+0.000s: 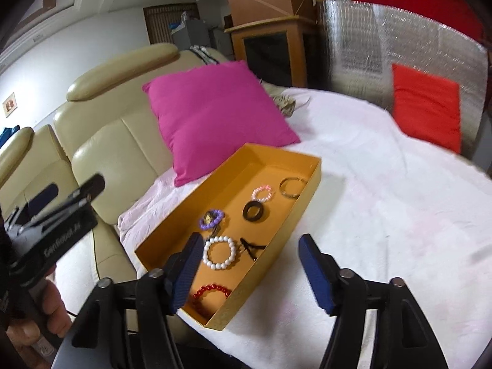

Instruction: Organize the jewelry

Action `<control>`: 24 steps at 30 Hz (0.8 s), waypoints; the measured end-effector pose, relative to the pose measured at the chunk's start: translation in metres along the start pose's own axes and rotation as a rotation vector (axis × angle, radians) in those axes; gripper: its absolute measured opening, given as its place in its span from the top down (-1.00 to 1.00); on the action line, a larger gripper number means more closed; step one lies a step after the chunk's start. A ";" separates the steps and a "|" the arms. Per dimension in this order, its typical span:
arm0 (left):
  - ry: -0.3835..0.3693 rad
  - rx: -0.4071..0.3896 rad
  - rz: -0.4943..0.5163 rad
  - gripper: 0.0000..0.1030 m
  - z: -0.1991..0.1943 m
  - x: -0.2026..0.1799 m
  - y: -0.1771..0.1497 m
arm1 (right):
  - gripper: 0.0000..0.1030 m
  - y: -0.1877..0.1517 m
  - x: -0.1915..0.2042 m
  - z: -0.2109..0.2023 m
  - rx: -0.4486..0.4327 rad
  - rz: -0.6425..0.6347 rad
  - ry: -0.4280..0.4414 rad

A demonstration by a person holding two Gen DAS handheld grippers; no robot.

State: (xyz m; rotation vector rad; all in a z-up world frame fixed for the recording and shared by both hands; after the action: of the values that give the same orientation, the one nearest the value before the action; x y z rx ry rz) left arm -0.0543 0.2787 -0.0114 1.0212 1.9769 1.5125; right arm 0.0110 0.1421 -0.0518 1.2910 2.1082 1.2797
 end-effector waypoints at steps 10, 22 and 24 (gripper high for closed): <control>-0.014 -0.013 -0.033 -0.73 -0.028 0.016 0.006 | -0.43 0.007 0.013 -0.027 -0.016 -0.011 -0.007; 0.002 -0.033 -0.020 -0.73 -0.041 0.025 0.007 | -0.43 0.014 0.016 -0.045 -0.025 -0.011 -0.032; 0.006 -0.036 -0.018 -0.73 -0.040 0.027 0.006 | -0.43 0.013 0.018 -0.046 -0.023 -0.012 -0.033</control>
State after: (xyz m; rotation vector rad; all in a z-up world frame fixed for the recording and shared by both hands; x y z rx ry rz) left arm -0.0987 0.2752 0.0087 0.9824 1.9504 1.5372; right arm -0.0227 0.1357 -0.0145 1.2788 2.0693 1.2650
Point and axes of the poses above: each gripper's, at about its wrist camera, not at the fingertips, and z roughly the way its jaws point, x to its left, y to its top, the point moved 2 cm from there along z, roughly the way its jaws point, and after that the axes turned 12 degrees about -x, right-handed, at the moved point
